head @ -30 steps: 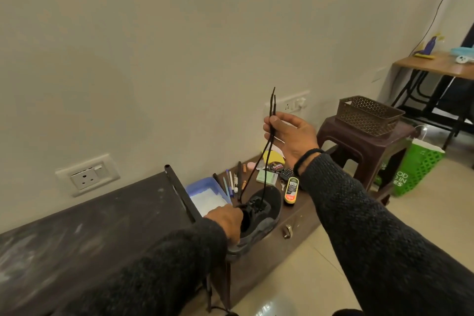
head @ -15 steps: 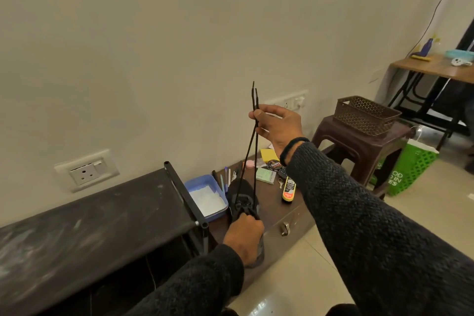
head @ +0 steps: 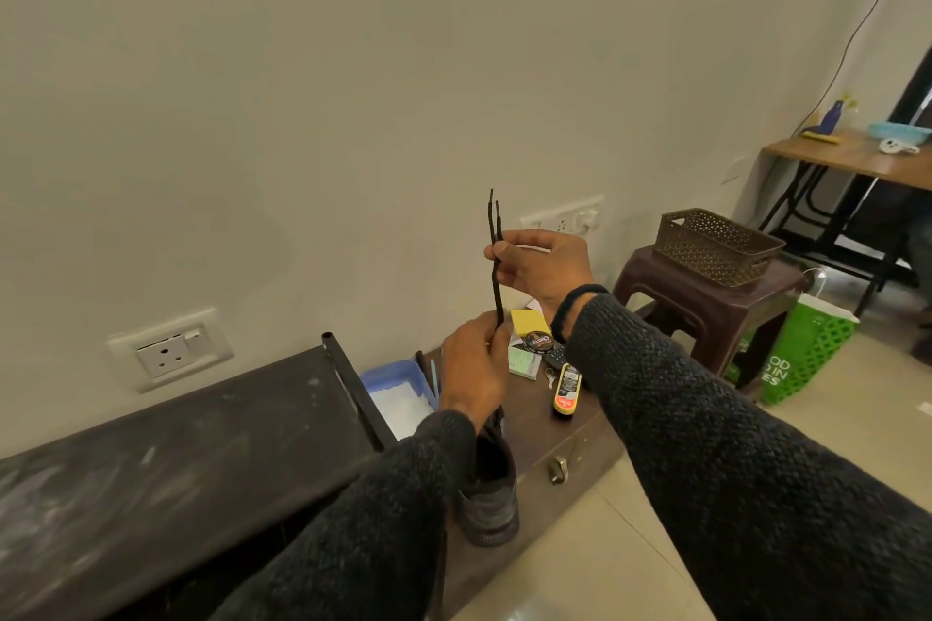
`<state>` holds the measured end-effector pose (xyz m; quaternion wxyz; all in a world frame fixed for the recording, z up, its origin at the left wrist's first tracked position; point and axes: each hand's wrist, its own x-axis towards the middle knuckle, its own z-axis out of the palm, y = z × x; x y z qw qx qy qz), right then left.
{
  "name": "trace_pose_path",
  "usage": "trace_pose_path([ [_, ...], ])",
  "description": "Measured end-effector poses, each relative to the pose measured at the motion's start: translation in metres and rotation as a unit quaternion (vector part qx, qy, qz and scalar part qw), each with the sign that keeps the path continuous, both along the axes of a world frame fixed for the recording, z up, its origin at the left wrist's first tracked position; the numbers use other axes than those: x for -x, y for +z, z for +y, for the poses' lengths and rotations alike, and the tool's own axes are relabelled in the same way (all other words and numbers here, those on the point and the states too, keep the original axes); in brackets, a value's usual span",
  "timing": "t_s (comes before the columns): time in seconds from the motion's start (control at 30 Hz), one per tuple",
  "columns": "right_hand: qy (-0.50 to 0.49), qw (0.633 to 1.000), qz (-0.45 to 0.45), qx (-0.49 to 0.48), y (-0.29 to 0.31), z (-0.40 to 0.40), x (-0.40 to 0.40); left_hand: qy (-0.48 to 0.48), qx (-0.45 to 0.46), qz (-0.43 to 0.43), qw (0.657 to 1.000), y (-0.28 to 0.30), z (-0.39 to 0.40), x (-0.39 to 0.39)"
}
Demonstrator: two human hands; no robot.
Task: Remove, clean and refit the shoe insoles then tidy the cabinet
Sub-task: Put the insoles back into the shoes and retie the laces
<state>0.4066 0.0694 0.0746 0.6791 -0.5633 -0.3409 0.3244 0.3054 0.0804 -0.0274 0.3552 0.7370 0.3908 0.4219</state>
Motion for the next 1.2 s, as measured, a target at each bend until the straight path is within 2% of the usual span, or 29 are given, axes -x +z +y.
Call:
trace_pose_path([
  [0.13, -0.003, 1.0, -0.003, 0.015, -0.003, 0.009, -0.004, -0.035, -0.001, 0.05, 0.998, 0.001, 0.014, -0.008],
  [0.23, -0.045, 0.999, 0.002, 0.018, -0.009, 0.018, -0.016, -0.067, -0.026, 0.077, 0.994, 0.003, 0.021, 0.0],
  [0.3, -0.093, 0.994, -0.047, 0.04, -0.018, 0.026, -0.029, -0.069, -0.033, 0.076, 0.994, 0.007, 0.026, 0.005],
  [0.37, -0.121, 0.98, -0.133, 0.085, -0.035, 0.033, -0.043, -0.059, -0.037, 0.081, 0.994, 0.01, 0.033, 0.009],
  [0.47, -0.081, 0.962, -0.227, 0.124, -0.07, 0.038, -0.052, -0.055, -0.045, 0.071, 0.995, 0.01, 0.045, 0.012],
  [0.53, -0.021, 0.959, -0.246, 0.138, -0.092, 0.034, -0.051, -0.056, -0.056, 0.07, 0.994, 0.009, 0.051, 0.013],
  [0.6, 0.057, 0.963, -0.216, 0.154, -0.11, 0.029, -0.047, -0.053, -0.068, 0.082, 0.993, 0.007, 0.054, 0.01],
  [0.7, 0.202, 0.964, -0.07, 0.157, -0.124, 0.022, -0.041, -0.018, -0.102, 0.132, 0.986, 0.004, 0.061, 0.008],
  [0.8, 0.309, 0.931, 0.043, 0.188, -0.119, 0.016, -0.044, 0.018, -0.144, 0.21, 0.967, 0.0, 0.065, 0.007],
  [0.87, 0.338, 0.916, 0.079, 0.2, -0.116, 0.012, -0.047, 0.034, -0.118, 0.223, 0.967, -0.004, 0.068, 0.007],
  [1.07, 0.336, 0.907, 0.142, 0.211, -0.113, 0.005, -0.049, 0.076, 0.057, 0.15, 0.984, -0.016, 0.072, 0.002],
  [1.2, 0.301, 0.926, 0.018, 0.227, -0.11, 0.006, -0.052, 0.097, 0.179, 0.094, 0.975, -0.022, 0.068, -0.001],
])
